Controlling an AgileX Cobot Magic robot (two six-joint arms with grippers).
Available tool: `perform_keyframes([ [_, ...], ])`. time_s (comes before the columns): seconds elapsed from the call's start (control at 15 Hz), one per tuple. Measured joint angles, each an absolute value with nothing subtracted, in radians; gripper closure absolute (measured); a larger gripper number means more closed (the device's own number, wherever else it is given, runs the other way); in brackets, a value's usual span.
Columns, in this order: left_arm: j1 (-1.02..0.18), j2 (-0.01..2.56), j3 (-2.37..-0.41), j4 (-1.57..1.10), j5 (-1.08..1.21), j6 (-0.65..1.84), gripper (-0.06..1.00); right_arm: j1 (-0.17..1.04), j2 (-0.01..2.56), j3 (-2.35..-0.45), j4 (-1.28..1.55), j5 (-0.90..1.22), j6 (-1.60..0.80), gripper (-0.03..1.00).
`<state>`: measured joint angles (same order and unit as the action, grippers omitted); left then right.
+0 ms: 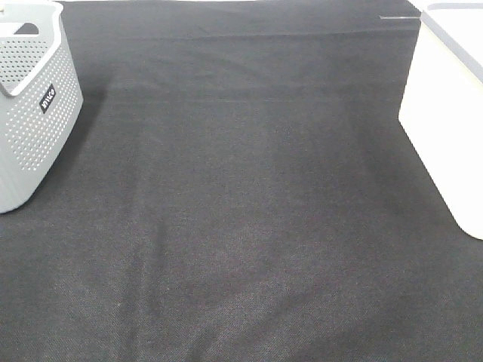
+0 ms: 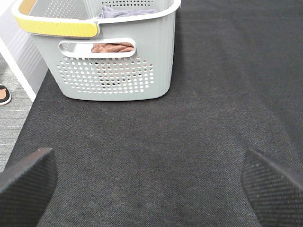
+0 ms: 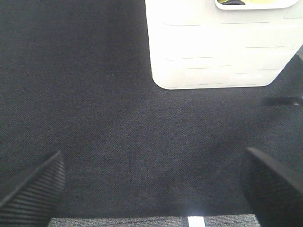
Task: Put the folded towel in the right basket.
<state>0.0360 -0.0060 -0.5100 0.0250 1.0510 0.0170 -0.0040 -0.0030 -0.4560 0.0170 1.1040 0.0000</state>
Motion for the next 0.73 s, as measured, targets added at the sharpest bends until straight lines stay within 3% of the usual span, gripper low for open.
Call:
perform_keyframes([
  [0.73, 0.036, -0.006, -0.510, 0.025, 1.051, 0.017, -0.05, -0.004, -0.003, -0.455, 0.019, 1.104, 0.000, 0.00],
])
